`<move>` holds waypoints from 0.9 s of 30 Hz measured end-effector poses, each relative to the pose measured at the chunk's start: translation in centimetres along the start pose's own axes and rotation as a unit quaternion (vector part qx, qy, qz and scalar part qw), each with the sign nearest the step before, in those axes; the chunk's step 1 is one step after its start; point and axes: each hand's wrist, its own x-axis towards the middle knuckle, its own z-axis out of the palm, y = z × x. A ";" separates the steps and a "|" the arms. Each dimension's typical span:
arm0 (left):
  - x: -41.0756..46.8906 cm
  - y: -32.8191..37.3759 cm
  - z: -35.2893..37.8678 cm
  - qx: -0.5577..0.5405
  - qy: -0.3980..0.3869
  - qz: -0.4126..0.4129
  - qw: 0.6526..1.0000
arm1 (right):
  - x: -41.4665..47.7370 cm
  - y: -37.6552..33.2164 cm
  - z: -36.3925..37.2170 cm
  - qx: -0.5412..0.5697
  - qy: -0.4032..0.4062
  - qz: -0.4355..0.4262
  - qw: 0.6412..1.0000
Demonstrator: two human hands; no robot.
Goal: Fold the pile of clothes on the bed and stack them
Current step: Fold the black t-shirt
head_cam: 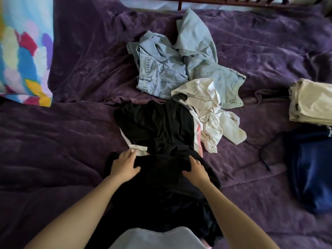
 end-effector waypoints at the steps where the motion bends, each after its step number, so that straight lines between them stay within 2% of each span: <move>1: 0.5 0.3 0.3 0.007 -0.028 0.029 0.999 | 0.2 -0.3 0.2 -0.012 -0.014 0.014 1.000; 4: 1.2 1.6 1.3 -0.020 -0.105 0.061 0.992 | -0.2 -0.6 1.0 -0.103 0.002 0.018 0.995; 7: 1.0 2.7 2.0 0.017 -0.092 0.097 0.991 | -1.5 -0.6 0.6 -0.112 0.042 -0.029 0.992; 10: 0.8 3.4 1.4 0.046 -0.065 0.134 0.988 | -3.8 -1.1 -1.5 -0.053 0.023 -0.107 0.993; 13: 0.7 4.5 -1.1 -0.009 -0.095 0.179 0.979 | -7.1 -2.5 -5.6 0.015 0.032 -0.206 0.978; 16: -0.2 4.9 -5.0 -0.082 -0.148 0.185 0.968 | -10.0 -4.1 -11.1 0.118 0.083 -0.218 0.965; 18: -1.5 4.2 -7.7 -0.141 -0.140 0.191 0.961 | -11.2 -4.7 -14.7 0.165 0.139 -0.215 0.953; 21: -3.2 2.3 -12.5 -0.192 -0.019 0.197 0.961 | -12.5 -5.7 -18.8 0.145 0.207 -0.232 0.940; 23: -4.4 1.2 -16.8 -0.193 0.111 0.198 0.955 | -13.6 -7.2 -21.0 0.118 0.255 -0.267 0.922; 24: -5.4 0.7 -19.2 -0.194 0.191 0.192 0.943 | -14.5 -8.2 -22.1 0.110 0.285 -0.288 0.908; 27: -9.6 0.4 -27.1 -0.212 0.402 0.173 0.874 | -17.4 -12.1 -25.7 0.147 0.403 -0.327 0.842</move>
